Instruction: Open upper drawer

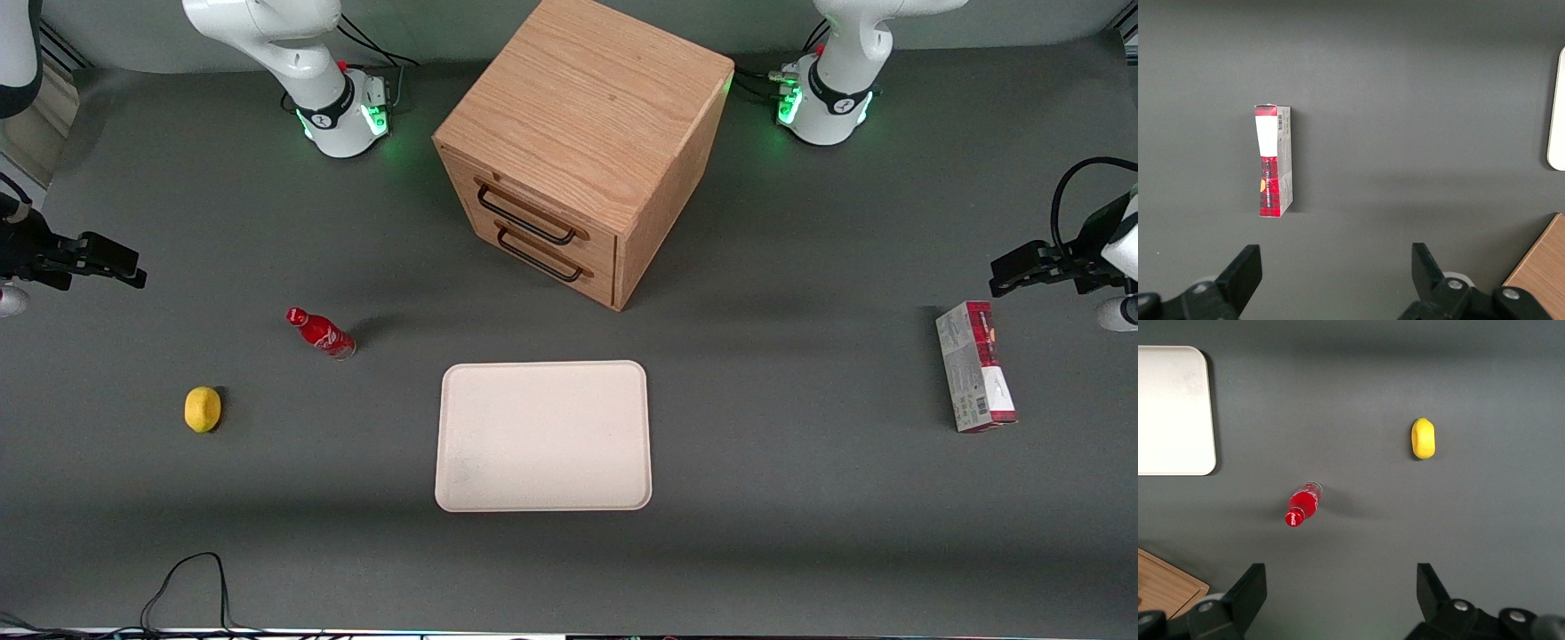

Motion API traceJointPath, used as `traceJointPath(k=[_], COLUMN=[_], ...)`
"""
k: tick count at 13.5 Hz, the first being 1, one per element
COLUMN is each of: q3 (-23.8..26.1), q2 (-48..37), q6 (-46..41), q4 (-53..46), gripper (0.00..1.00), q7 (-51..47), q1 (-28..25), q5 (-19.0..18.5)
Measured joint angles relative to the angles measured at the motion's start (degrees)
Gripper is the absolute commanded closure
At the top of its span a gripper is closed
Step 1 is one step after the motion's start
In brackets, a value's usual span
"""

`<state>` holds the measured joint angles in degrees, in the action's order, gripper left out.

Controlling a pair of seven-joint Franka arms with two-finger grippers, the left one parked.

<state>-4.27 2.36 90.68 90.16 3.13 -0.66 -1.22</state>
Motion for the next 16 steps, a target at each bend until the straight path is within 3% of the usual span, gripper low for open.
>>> traceJointPath(k=[4,7,16], q3=[0.0,0.3,1.1], q2=[0.2,2.0,9.1], q6=[0.0,0.1,0.4], q4=[-0.6,-2.9,-8.1], gripper=[0.00,0.00,0.00], q7=[0.0,0.0,0.0], q1=[0.0,-2.5,-25.4], q5=[0.1,2.9,4.4])
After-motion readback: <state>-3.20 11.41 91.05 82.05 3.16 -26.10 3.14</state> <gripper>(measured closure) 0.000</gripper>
